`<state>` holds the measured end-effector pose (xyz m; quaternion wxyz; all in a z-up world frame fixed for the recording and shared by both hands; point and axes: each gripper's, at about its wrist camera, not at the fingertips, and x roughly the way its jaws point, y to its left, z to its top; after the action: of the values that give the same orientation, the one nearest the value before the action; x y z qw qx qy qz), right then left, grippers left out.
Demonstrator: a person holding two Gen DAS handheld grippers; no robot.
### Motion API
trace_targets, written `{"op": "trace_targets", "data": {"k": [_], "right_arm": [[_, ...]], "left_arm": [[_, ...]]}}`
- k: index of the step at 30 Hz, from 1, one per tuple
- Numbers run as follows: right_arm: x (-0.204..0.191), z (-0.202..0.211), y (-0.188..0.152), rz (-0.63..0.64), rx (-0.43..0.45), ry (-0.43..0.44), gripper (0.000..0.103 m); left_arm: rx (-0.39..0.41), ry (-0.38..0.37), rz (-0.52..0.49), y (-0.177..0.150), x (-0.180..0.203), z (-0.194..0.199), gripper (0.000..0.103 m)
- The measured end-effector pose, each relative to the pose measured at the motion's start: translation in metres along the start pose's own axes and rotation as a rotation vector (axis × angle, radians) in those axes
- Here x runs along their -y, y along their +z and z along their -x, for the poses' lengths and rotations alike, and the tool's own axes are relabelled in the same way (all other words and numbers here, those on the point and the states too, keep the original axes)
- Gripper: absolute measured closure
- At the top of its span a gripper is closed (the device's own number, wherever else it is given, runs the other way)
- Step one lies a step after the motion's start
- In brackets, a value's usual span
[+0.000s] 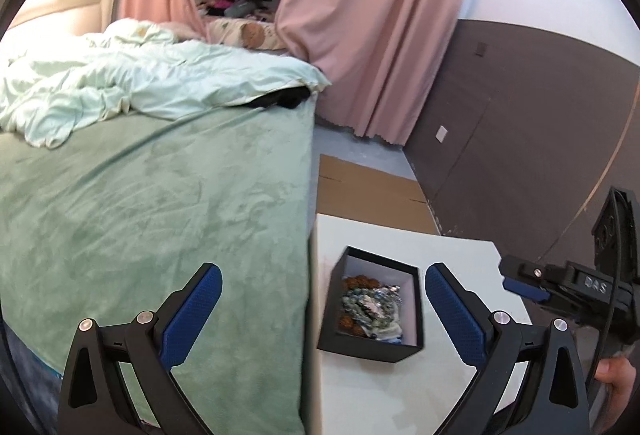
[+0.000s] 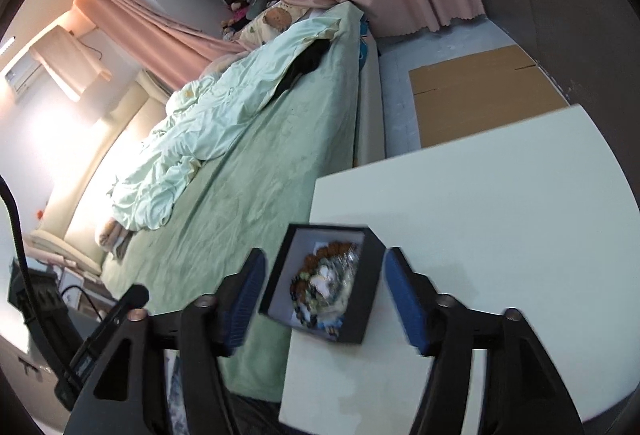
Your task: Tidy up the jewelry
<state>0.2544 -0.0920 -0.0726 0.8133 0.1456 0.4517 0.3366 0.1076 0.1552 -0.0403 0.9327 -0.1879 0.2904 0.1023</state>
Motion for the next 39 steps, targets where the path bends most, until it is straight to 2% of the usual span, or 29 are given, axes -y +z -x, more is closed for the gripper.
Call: {"op": "trace_targets", "data": {"k": [4,8,11,21,27,39], "right_arm": [[0.011,0.025,-0.018,-0.020,0.035,-0.006,0.024],[0.018,0.047,-0.027,-0.032,0.057,-0.021,0.004],[0.022,0.065,-0.033,-0.031,0.076,-0.036,0.000],[0.028,0.114,-0.057,-0.022,0.131,-0.074,0.000],[0.026,0.144,-0.076,0.016,0.167,-0.142,0.000],[0.023,0.201,-0.114,0.081,0.236,-0.223,0.000]], "left_arm": [[-0.001,-0.025,-0.045,-0.003,0.022,0.007,0.001],[0.007,-0.049,-0.068,-0.006,0.041,0.017,0.001],[0.032,-0.071,-0.073,-0.010,0.052,0.027,0.001],[0.056,-0.121,-0.118,-0.014,0.085,0.066,0.001],[0.066,-0.115,-0.157,-0.023,0.100,0.089,0.001],[0.089,-0.122,-0.240,-0.047,0.118,0.132,0.001]]}}
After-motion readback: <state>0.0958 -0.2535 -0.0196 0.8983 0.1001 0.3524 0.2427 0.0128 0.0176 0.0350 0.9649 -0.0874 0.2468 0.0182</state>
